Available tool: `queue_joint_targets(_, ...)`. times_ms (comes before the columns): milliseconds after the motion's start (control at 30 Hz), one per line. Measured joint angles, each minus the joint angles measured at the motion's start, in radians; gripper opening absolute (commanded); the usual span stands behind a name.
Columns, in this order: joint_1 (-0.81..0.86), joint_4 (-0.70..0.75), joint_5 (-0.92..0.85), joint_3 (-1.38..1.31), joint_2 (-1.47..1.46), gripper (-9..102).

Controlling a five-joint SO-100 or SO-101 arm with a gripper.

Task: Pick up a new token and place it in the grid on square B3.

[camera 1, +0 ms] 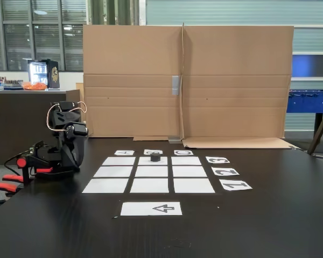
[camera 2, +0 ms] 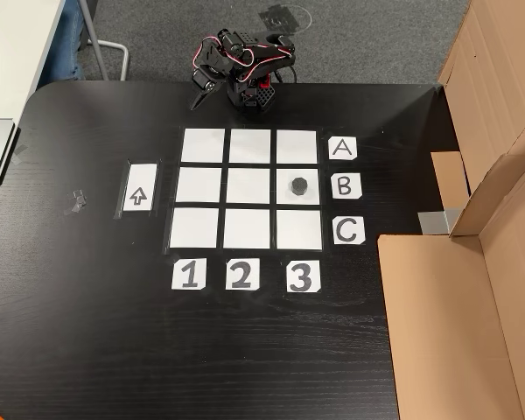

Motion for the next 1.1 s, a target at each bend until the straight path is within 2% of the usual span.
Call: queue_joint_targets(1100, 0.006, 0.005, -0.014, 0.008, 0.011, -1)
